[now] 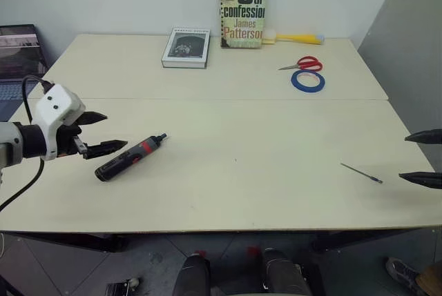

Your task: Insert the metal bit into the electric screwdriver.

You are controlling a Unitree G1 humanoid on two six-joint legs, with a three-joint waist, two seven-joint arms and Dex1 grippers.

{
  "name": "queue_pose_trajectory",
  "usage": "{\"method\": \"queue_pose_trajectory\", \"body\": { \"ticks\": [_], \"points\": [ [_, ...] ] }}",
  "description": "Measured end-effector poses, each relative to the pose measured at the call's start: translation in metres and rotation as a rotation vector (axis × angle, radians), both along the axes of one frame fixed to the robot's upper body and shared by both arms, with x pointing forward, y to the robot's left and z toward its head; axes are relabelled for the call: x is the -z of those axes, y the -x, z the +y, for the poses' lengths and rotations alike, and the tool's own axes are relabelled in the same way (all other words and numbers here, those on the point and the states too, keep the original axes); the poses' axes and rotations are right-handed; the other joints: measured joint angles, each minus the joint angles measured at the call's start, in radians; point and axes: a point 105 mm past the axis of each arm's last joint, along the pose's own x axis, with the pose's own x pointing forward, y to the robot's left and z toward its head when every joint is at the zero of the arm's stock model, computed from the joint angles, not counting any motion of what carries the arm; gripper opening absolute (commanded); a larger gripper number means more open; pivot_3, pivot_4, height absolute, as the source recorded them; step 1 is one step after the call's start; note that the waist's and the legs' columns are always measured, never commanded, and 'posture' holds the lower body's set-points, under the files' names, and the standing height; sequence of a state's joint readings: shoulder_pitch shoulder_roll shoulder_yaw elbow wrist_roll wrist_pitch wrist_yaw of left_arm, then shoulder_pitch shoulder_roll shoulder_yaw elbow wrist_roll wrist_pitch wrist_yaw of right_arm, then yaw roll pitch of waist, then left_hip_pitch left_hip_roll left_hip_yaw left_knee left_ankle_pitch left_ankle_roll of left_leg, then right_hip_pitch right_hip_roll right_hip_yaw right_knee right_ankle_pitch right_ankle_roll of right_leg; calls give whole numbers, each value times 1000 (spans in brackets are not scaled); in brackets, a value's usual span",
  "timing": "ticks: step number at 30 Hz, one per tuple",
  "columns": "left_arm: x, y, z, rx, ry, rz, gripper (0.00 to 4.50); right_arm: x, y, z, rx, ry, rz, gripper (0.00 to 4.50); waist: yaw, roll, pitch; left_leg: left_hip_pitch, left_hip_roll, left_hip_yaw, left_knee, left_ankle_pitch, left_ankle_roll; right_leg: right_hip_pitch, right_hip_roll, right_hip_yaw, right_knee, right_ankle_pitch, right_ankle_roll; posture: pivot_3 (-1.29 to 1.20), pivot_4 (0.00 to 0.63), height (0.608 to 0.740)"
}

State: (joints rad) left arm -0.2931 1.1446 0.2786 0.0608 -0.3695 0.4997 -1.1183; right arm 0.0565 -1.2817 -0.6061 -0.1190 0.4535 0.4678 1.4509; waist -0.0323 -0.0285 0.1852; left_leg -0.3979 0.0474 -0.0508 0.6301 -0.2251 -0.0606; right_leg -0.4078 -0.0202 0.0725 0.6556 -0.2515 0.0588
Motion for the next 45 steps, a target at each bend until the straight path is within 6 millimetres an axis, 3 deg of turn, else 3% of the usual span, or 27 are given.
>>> {"method": "queue_pose_trajectory", "body": {
  "ticks": [7, 14, 17, 21, 26, 35, 45],
  "points": [
    [14, -7, 7, -28, -40, 49, 4500, 5, -1, 22, -51, -27, -21, 4475, 0, 0, 0, 1, 0, 0, 1, 0, 0, 0, 0, 0, 4, -1, -1, 0, 150, 740],
    [21, -35, -5, 32, -94, 185, 4500, 2, 6, 103, -238, -163, -26, 4475, 0, -1, 0, 0, -1, -1, 3, 1, 0, 0, 1, 0, 6, -1, -1, 0, 150, 740],
    [29, -40, -5, 52, -133, 252, 4500, 6, 16, 126, -303, -184, 19, 4475, 1, -1, 0, 0, 0, -2, 3, 1, 0, 0, 1, 0, 6, 0, 0, 0, 150, 740],
    [35, -51, -7, 47, -145, 310, 4500, 12, 16, 138, -299, -177, 48, 4475, 1, -1, 0, -2, -1, -2, 3, 1, 0, -2, 1, -1, 6, 0, 1, 0, 150, 740],
    [28, -73, -23, 22, -104, 345, 4500, 20, 17, 165, -373, -222, 64, 4475, 1, -2, -1, -3, -1, -3, 3, 1, 0, -3, 1, -1, 7, 0, 1, 0, 150, 740],
    [48, -73, -15, -36, -157, 478, 4500, 29, 14, 185, -404, -265, 69, 4475, -6, -2, 0, -3, 0, -5, 2, 1, 0, -4, 2, -2, 8, 0, 2, 0, 150, 740],
    [55, -82, -34, 15, -221, 526, 4500, 39, 12, 198, -416, -285, 71, 4475, -1, -2, 0, -3, 0, -5, 2, 1, 0, -3, 2, -2, 8, 1, 2, 0, 150, 740]
  ]
}}
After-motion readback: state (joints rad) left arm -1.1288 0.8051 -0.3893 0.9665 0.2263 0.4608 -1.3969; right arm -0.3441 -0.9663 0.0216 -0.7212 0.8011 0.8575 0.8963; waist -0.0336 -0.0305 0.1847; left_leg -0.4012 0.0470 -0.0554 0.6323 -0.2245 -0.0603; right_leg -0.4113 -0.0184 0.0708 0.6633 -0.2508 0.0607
